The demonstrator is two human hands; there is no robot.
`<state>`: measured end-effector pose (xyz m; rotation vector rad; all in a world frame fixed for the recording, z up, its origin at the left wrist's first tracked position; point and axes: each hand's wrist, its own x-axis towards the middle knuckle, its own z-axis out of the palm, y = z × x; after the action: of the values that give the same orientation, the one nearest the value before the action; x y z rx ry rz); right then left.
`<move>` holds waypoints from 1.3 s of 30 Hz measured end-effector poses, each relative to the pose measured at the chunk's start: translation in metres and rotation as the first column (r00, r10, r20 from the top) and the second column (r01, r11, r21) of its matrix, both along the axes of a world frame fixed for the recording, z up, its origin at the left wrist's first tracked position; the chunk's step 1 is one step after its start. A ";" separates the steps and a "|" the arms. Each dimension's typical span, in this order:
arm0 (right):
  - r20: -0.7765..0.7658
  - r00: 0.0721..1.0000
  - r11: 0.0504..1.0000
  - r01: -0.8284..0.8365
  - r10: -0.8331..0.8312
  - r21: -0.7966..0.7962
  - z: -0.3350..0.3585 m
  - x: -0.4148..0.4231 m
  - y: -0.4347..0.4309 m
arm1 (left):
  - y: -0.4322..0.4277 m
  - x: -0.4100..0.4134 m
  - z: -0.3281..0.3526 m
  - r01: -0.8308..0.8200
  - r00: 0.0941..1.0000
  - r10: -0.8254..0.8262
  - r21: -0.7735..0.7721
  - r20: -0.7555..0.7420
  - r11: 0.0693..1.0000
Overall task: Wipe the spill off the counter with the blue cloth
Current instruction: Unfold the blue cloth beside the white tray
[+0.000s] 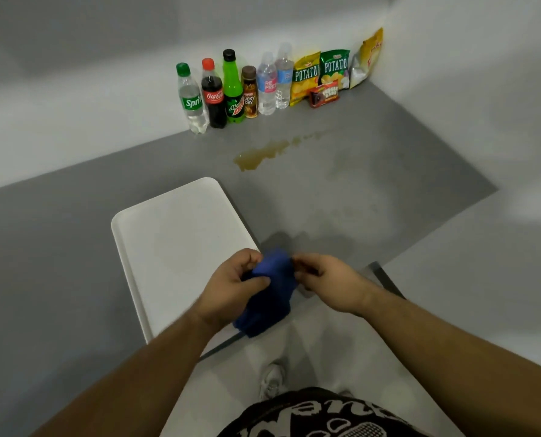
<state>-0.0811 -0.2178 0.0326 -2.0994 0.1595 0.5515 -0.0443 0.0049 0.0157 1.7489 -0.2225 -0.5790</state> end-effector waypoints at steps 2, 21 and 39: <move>0.012 0.999 0.995 0.044 -0.045 0.088 0.011 -0.001 -0.004 | -0.016 0.003 0.011 -0.042 0.999 0.040 -0.071 -0.027 0.997; 0.376 0.921 0.995 -0.100 0.103 -0.026 0.065 0.017 -0.086 | -0.118 0.020 0.051 0.053 0.991 -0.074 0.183 0.110 0.982; 0.625 0.742 0.952 -0.058 0.242 -0.300 0.008 0.023 -0.133 | -0.105 -0.003 0.028 -0.258 0.858 -0.030 0.482 0.513 0.838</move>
<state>-0.0577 -0.3509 0.0409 -2.4548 -0.3735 -0.1638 -0.0472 -0.0997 0.0439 2.4370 -0.3341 -0.0645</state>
